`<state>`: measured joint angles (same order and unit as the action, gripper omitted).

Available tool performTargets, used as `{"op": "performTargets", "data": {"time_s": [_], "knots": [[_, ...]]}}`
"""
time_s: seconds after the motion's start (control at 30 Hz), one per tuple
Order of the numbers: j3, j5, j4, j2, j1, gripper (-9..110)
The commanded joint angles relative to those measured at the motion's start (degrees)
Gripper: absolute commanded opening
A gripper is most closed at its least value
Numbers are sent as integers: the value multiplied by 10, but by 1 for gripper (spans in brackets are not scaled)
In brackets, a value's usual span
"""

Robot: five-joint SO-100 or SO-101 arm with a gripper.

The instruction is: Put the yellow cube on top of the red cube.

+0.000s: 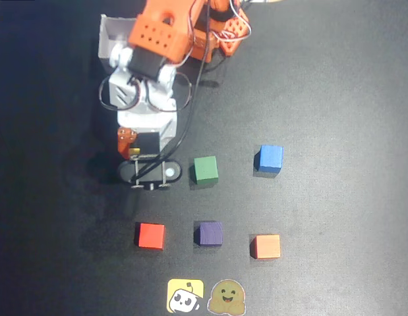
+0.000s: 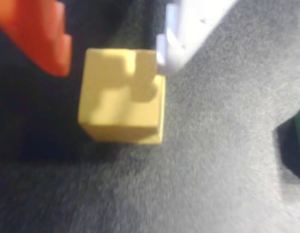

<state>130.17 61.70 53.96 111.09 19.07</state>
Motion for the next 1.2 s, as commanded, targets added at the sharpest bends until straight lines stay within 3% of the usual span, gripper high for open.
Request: {"op": "performTargets", "data": {"time_s": [0.0,0.63,1.03,1.17], "knots": [[-20,4,-11,-6,1,16],[-3,27,-25,-59,-4,24],[11,40,-61,-98,-5,24],[11,45,-64,-103,-5,18]]}}
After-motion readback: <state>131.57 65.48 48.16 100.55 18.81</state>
